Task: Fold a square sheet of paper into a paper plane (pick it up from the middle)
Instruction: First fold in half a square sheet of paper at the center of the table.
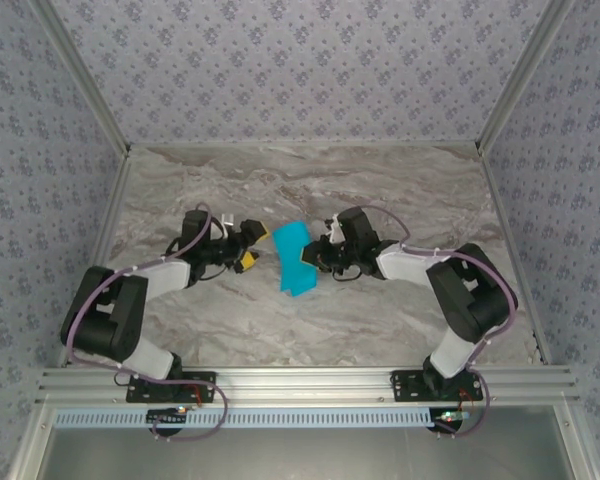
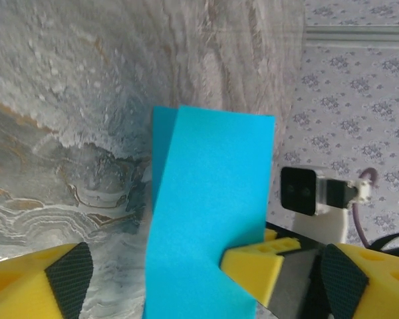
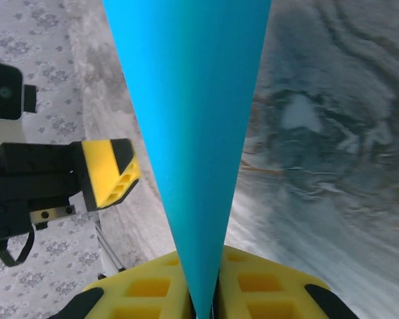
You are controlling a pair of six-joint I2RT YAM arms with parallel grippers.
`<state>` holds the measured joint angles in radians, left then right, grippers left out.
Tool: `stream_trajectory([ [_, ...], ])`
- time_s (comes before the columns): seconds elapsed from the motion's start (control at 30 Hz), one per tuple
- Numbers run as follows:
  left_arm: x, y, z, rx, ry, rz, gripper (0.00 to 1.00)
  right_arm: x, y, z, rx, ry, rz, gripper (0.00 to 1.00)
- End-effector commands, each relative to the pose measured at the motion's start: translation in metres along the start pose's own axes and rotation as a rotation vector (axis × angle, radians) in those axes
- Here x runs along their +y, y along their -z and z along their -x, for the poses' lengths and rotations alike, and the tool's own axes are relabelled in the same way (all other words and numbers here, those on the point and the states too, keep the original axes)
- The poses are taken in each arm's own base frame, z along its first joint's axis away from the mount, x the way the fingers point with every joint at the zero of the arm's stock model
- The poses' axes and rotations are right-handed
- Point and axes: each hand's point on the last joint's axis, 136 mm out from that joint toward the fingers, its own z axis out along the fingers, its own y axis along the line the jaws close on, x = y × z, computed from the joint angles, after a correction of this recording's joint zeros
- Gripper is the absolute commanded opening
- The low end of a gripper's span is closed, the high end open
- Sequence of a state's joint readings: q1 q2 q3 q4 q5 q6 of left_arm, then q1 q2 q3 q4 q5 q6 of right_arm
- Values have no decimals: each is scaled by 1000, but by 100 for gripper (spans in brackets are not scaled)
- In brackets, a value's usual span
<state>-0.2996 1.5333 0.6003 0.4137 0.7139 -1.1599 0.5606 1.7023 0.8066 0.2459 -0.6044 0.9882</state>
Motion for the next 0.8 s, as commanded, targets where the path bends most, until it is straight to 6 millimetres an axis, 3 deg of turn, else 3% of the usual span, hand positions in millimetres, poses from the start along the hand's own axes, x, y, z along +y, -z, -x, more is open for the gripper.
stream_trajectory([
  [0.0,-12,-10,-8,28,-21,-64,88,-8,-2,0,22,-60,43,20],
  [0.33,9,-31,-23,78,-3,-21,83,-11,0,3,23,-108,93,30],
  [0.63,-2,-42,-29,98,-19,-101,73,-8,1,3,33,-129,125,31],
  [0.77,-7,-46,-28,95,-3,-161,62,-7,1,4,31,-141,139,32],
])
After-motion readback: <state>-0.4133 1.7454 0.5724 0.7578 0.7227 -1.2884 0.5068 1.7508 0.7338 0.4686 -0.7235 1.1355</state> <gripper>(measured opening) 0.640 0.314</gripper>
